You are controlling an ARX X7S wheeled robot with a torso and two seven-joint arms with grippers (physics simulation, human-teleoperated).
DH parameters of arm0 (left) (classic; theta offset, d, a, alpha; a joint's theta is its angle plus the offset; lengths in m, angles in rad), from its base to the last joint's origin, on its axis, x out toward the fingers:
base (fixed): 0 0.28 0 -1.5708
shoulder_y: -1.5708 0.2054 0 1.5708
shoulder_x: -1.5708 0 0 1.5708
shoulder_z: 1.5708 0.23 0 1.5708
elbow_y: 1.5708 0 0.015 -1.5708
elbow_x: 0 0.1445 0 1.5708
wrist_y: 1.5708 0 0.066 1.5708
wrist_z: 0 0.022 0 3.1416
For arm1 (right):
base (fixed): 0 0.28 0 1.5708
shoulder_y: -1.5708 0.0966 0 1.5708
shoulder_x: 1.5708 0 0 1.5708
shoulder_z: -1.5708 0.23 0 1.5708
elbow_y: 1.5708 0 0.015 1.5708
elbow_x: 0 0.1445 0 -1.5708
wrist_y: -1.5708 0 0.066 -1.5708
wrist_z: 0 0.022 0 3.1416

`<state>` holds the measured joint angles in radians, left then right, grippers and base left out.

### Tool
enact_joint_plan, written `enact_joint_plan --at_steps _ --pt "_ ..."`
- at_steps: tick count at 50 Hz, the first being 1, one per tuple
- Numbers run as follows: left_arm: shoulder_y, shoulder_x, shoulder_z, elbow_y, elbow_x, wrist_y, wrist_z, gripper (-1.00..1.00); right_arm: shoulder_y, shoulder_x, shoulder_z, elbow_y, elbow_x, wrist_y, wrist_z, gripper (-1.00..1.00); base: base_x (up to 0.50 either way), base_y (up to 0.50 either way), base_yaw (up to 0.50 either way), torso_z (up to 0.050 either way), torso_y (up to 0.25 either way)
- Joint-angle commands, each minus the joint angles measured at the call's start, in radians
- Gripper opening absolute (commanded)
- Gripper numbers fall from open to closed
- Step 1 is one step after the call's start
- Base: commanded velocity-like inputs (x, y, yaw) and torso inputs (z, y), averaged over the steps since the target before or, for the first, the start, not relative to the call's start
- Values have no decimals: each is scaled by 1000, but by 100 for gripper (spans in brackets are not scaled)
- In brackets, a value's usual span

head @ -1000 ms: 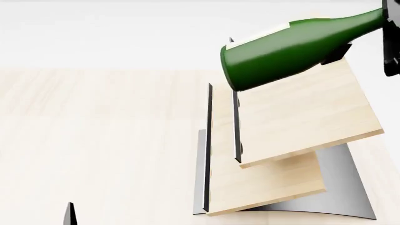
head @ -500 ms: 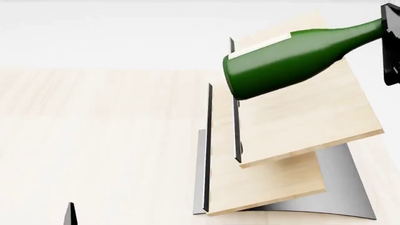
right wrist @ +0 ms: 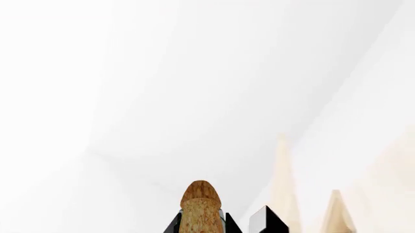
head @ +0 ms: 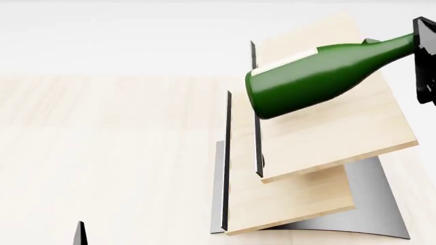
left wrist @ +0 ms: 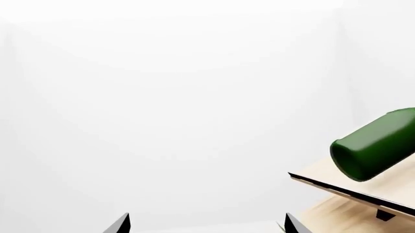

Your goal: Put the wine bottle on the wine rack.

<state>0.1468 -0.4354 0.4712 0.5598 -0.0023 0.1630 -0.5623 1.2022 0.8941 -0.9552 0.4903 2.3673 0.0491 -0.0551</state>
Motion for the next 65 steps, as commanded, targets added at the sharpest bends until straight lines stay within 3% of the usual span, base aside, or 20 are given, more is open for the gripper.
enact_joint_plan --at_steps 1,61,62,65 --pt "-3 -1 2 -1 -2 -1 -1 100 4 -11 23 23 -21 6 -27 -100 0 0 0 0 0" --pt "-11 -7 17 -9 -1 -2 -11 100 -36 -34 29 56 -39 7 -67 -100 0 0 0 0 1" --pt "-11 -7 17 -10 -2 -1 -11 100 -38 -31 31 48 -40 7 -73 100 0 0 0 0 0" --pt "-13 -7 18 -12 -1 0 -11 100 -41 -26 33 31 -44 2 -70 100 0 0 0 0 0"
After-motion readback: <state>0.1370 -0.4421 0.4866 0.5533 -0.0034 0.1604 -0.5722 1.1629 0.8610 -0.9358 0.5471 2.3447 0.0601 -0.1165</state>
